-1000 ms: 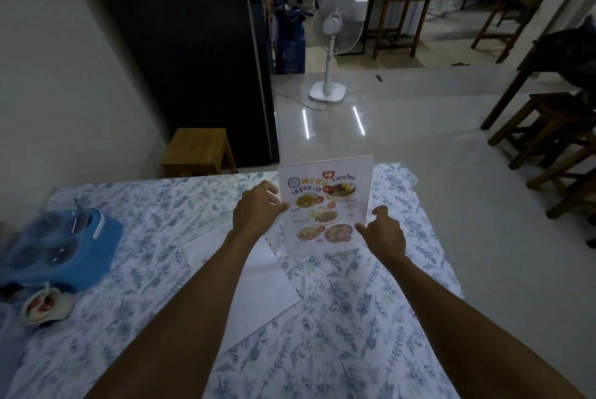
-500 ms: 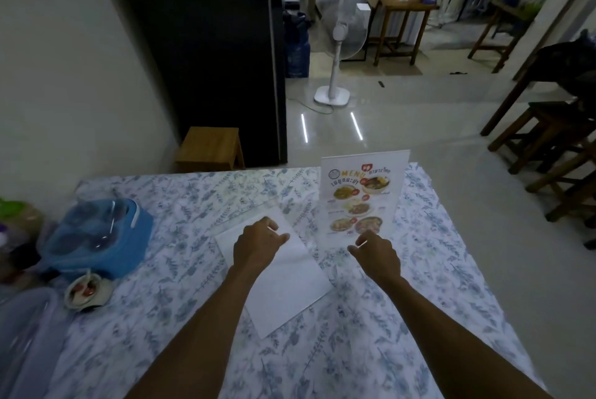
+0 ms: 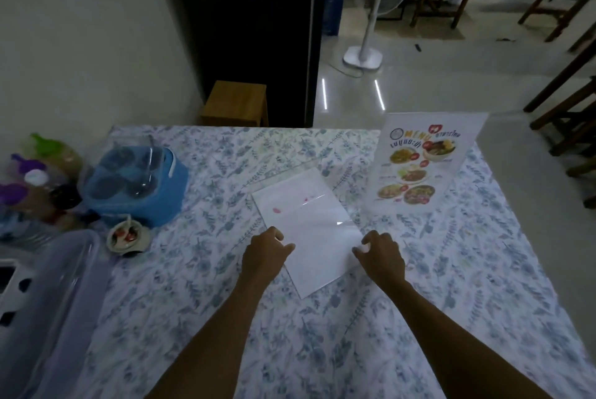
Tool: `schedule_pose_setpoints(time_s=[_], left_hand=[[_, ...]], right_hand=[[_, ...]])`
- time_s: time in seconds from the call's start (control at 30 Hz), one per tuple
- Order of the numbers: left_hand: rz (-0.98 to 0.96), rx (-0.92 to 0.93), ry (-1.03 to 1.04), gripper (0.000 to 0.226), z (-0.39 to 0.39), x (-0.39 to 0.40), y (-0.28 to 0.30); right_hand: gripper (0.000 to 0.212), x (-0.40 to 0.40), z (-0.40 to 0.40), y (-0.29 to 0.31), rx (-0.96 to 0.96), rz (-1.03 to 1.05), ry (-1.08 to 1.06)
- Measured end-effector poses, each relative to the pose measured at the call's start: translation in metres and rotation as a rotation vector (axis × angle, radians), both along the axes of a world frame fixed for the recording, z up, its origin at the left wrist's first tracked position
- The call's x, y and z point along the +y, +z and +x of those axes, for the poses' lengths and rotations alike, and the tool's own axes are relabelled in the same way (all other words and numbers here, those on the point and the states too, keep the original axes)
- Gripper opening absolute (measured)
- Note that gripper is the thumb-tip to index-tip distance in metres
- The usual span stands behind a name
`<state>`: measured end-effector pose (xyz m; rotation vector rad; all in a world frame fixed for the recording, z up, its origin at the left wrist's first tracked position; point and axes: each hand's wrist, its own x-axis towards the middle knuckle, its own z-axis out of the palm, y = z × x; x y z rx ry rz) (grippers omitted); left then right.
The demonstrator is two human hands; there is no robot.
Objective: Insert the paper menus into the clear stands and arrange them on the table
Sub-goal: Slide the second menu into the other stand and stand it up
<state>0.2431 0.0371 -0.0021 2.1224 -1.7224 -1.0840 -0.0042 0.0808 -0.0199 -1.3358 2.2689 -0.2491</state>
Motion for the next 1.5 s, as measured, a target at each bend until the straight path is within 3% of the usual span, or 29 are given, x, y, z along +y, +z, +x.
schedule_pose_setpoints(time_s=[0.13,0.37,0.5,0.6,0.77,1.07,1.2,1.5], left_hand=[[-0.005,0.094,0.001,0.035,0.002,0.012,-0.014],[-0.014,0.207,0.066,0.031,0.0,0.021,-0.022],[0.08,0.385,0.26,0.016,0.02,0.015,-0.028],[0.126,0.447,0.251,0.011,0.038,0.012,-0.028],[0.054,0.392,0.194,0.024,0.062,0.002,-0.018],[-0.062,0.358,-0.025,0.038,0.085,0.02,0.001],[-0.07,0.389,-0.035,0.036,0.092,0.039,0.013],[-0.231,0.248,-0.072,0.03,0.094,0.096,0.046]], right_hand=[[0.052,0.002,0.015,-0.008,0.037,0.005,-0.03],[0.061,0.003,0.025,-0.003,-0.049,0.062,-0.101],[0.056,0.008,0.031,0.0,-0.118,0.092,-0.145],[0.039,0.012,0.034,0.008,-0.173,0.093,-0.092],[0.048,0.012,0.033,0.031,-0.21,0.008,0.021],[0.045,0.019,0.018,0.069,-0.231,-0.049,0.195],[0.041,0.034,0.009,0.076,-0.256,-0.065,0.227],[0.03,0.08,0.005,0.101,-0.332,-0.157,0.297]])
